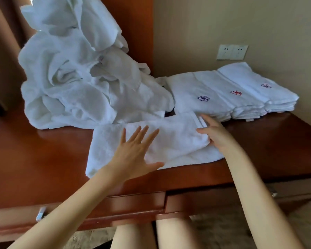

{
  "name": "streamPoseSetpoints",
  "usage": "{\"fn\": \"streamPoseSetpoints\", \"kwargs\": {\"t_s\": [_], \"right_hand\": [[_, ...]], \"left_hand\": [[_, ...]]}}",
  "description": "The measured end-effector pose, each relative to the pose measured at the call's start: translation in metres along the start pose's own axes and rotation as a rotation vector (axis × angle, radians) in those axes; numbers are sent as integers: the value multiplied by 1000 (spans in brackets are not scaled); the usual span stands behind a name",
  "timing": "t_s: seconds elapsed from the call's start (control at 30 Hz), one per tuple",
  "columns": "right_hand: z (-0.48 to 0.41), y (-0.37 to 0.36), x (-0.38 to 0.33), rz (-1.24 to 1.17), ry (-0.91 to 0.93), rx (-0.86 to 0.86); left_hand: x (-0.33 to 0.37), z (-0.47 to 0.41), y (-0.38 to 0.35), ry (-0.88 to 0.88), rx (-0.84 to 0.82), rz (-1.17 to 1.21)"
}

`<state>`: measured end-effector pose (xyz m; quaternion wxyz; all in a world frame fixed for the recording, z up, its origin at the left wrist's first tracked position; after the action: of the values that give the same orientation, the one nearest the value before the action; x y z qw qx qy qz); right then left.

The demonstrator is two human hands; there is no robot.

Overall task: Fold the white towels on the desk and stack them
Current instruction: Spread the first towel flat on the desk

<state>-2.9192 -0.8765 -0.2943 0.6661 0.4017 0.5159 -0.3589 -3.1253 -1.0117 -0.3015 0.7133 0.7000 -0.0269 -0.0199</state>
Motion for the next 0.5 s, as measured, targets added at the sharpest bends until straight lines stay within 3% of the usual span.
{"fn": "streamPoseSetpoints", "kwargs": {"t_s": [0.13,0.23,0.37,0.43,0.5], "right_hand": [[1,-6,12,63,63,55],[2,-12,-2,183,208,75],[17,-3,-10,135,301,122],[25,9,0,203,266,158],[31,17,18,354,102,210]], "left_hand": [[-5,1,-17,-2,-87,57],[-7,1,-15,-37,-38,26],[-3,9,-3,-150,83,-40],[-2,14,-2,-200,74,-18],[-1,18,-9,-216,-9,33]]}}
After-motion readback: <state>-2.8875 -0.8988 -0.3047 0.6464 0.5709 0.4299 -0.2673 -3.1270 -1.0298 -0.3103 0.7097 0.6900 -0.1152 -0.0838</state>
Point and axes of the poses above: each hand's wrist, its own z-axis away from the middle knuckle, its own y-axis out of the back of the hand, x = y × z, the point moved 7 cm from there along -z, towards the middle knuckle, and after that the axes turned 7 degrees about -x, right-handed, at the moved point
